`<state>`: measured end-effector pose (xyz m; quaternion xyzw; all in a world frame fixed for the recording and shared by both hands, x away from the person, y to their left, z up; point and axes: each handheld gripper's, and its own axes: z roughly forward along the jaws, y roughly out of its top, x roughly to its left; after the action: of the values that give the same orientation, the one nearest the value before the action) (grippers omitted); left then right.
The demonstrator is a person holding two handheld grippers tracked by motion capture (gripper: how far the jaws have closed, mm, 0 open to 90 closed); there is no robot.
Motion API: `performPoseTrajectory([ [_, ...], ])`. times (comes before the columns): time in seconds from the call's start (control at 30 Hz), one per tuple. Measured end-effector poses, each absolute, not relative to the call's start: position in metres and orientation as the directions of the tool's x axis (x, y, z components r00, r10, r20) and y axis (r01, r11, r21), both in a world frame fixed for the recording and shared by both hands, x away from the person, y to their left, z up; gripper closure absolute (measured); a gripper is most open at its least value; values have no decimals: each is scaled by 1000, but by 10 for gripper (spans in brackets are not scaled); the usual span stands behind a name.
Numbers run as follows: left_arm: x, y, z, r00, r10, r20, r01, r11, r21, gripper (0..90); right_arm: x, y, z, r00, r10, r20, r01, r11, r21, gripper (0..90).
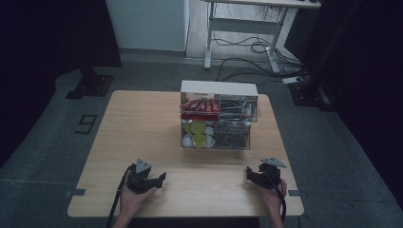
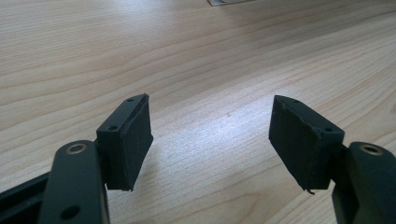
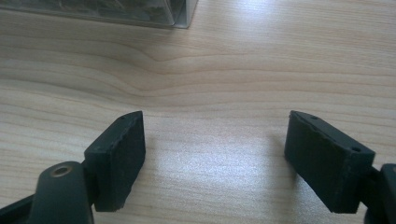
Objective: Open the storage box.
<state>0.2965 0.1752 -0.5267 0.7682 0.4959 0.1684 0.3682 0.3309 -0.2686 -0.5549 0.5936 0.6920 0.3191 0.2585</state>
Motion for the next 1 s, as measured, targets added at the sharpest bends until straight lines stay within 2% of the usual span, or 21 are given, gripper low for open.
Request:
performPoseTrajectory([
  [0.47,295,174,-524,446,888,-114,635,-224,740,301,327,-270,-554,-180,982,48,643,81,762,303],
  [0.67,295,172,-525,453,884,-117,635,-228,738,302,323,-276,-548,-212,974,76,616,73,785,422],
  [1.0,293,171,-524,459,880,-121,633,-228,740,302,314,-298,-530,-213,962,170,574,-18,819,597],
])
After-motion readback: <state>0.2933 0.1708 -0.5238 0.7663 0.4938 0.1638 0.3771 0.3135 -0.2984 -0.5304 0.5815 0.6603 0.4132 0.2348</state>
